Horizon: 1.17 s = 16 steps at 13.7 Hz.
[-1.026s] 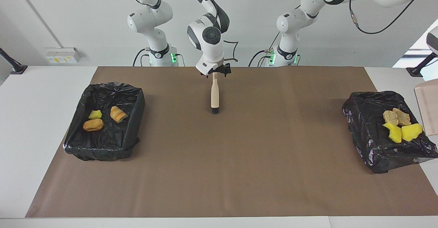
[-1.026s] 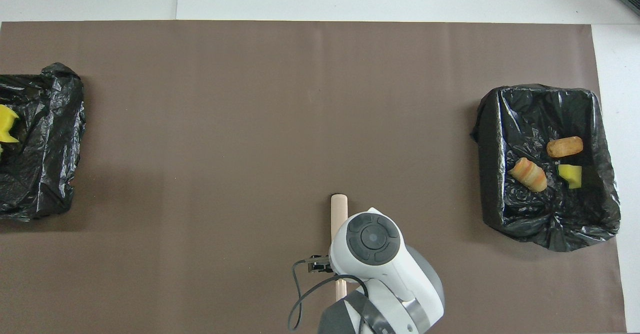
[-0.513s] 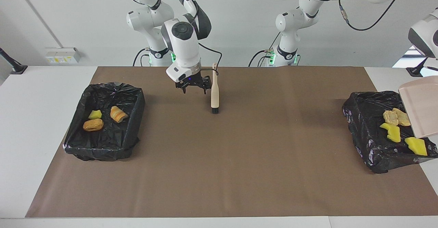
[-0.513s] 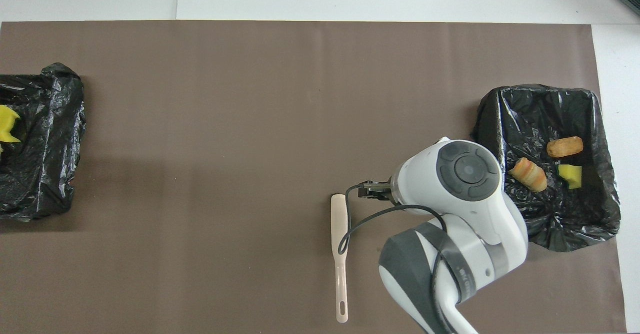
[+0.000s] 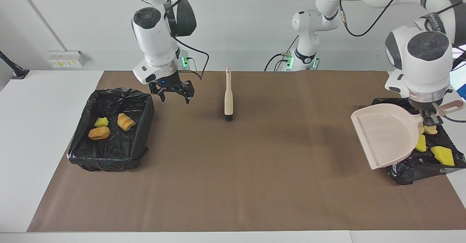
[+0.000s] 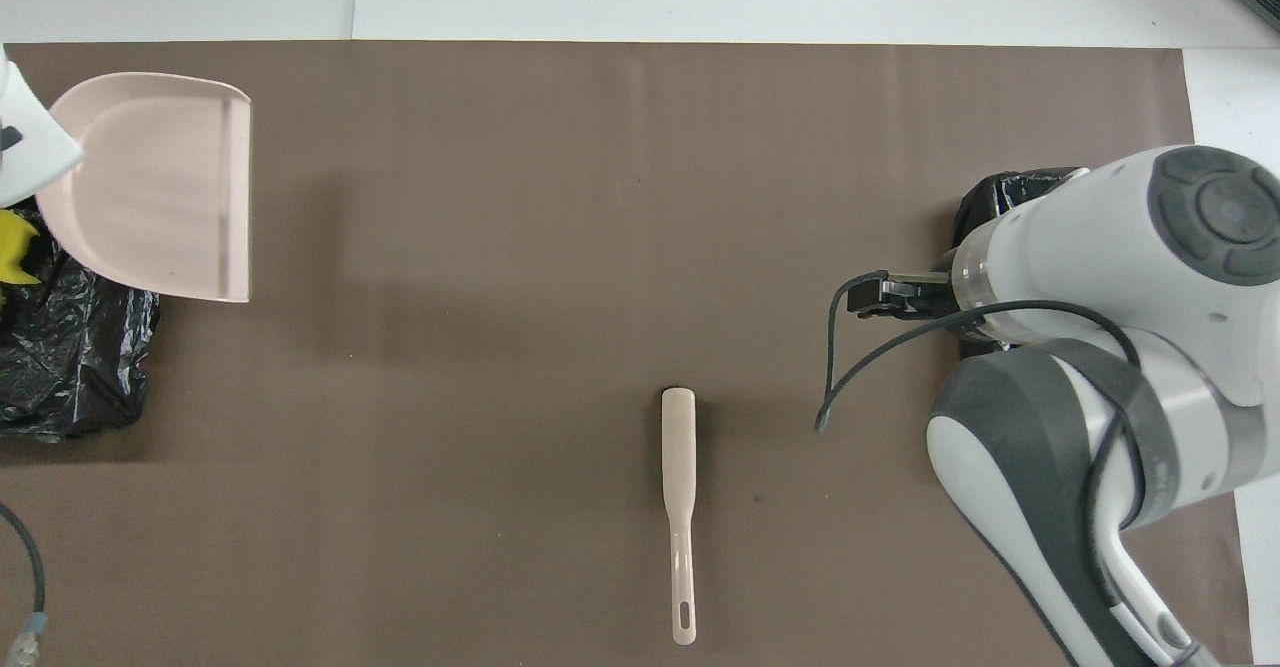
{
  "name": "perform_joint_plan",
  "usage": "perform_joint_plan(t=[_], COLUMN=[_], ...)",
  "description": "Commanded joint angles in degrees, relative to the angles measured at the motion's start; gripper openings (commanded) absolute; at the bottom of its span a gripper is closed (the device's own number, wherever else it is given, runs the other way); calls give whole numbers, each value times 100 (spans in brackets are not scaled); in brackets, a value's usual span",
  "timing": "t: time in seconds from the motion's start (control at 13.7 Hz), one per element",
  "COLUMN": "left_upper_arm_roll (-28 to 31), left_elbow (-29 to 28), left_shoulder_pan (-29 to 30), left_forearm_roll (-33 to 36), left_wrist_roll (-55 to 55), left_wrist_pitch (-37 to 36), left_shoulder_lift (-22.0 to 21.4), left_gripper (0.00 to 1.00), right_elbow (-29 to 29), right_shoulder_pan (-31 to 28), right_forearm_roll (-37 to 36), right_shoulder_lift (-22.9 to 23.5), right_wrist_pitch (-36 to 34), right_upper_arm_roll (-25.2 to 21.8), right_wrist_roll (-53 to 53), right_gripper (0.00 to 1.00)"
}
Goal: Sweep and dump trash in bin
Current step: 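Bring the empty dustpan back and set it on the table with the left gripper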
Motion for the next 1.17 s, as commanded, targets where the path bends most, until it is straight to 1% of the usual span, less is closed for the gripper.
perform_joint_plan(t=[0.0, 0.29, 0.44, 0.51, 0.66, 0.81, 1.1], left_upper_arm_roll=[99, 90, 90, 99, 81, 81, 72], left_elbow=[-193, -175, -175, -131, 26, 36, 141], left_shoulder_pan=[-459, -1179, -1399, -1592, -1970, -2181, -2718], left_forearm_roll=[-746, -1469, -1838, -2084, -2200, -2507, -2683], left_wrist_roll=[-1410, -3651, -4391, -5126, -6498, -7667, -9488], left_wrist_pitch=[-67, -41, 11, 29, 169, 519, 854], left_shoulder_lift=[95, 324, 386, 490, 710, 755, 992], left_gripper=[0, 0, 0, 0, 0, 0, 0], right_elbow=[386, 834, 984, 1002, 976, 958, 826], right_shoulder_pan=[-299, -651, -669, -669, -669, -695, -810], right_forearm_roll=[-103, -103, -104, -112, -138, -147, -138], right_shoulder_lift=[-149, -413, -562, -667, -773, -774, -897], right_wrist_pitch=[-512, -1408, -1708, -1831, -1850, -1832, -1806], right_upper_arm_roll=[-3, -248, -546, -739, -951, -979, -961], right_wrist_roll=[-304, -875, -1235, -1445, -1771, -1975, -1940], right_gripper=[100, 100, 100, 100, 100, 100, 100])
